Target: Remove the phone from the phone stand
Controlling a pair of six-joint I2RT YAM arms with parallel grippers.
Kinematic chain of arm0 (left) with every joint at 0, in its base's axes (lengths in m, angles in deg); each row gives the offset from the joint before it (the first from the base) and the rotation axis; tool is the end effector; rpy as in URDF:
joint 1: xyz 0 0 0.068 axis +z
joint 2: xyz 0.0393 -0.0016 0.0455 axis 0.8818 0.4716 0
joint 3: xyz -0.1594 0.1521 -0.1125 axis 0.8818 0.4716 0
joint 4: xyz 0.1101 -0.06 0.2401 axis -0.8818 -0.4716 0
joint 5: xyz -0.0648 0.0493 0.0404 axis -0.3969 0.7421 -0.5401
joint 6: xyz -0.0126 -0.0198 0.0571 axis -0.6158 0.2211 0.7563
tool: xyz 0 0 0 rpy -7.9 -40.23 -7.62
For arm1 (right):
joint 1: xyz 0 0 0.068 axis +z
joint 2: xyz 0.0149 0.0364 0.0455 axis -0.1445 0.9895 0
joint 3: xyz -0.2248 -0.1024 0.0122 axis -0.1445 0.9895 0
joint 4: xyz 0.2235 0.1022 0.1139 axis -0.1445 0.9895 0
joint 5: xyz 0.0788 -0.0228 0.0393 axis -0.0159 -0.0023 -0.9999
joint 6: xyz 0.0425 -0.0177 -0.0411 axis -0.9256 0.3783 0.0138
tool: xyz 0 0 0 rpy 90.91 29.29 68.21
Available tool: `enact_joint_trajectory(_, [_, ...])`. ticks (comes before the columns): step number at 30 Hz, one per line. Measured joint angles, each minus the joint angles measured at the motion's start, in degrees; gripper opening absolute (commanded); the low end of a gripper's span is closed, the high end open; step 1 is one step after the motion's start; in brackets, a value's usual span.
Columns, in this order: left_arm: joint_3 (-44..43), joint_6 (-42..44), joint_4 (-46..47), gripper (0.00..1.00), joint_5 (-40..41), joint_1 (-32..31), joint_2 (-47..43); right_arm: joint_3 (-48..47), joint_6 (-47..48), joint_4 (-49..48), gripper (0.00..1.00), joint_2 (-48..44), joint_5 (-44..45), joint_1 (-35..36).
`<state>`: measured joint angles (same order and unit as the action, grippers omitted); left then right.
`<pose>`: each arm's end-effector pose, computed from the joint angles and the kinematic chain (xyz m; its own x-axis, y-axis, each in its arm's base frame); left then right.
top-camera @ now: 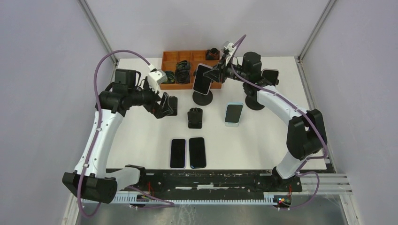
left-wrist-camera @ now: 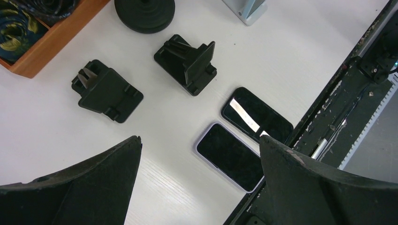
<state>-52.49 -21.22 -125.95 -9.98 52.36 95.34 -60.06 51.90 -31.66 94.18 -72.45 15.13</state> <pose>0.2370 -0.0675 0.3566 -0.4535 0.3880 -0.8024 0.7657 0.6303 -0.1279 0.3704 0.1944 0.3048 -0.1997 0.0442 -0.9789 -0.8872 0.4159 0.1998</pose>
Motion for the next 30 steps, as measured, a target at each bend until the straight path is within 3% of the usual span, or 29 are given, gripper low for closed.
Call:
enact_joint_trajectory(3, [1.4,0.0,0.1,1.0,0.2,0.0,-0.1,0.7,0.1,-0.1,0.0,-0.9,1.0,-0.4])
enact_joint_trajectory(14, [4.8,0.8,0.9,1.0,-1.5,0.0,-2.8,0.8,-4.1,1.4,0.0,-3.5,4.1,-2.4])
enact_joint_trajectory(21, [9.3,1.0,3.6,1.0,-4.5,0.0,-5.5,1.2,-11.2,2.1,0.0,-8.9,5.9,-4.9])
enact_joint_trajectory(30, [8.3,-1.4,9.4,1.0,-8.4,0.0,-7.3,2.8,-23.1,-1.9,0.0,-19.0,5.9,-5.9])
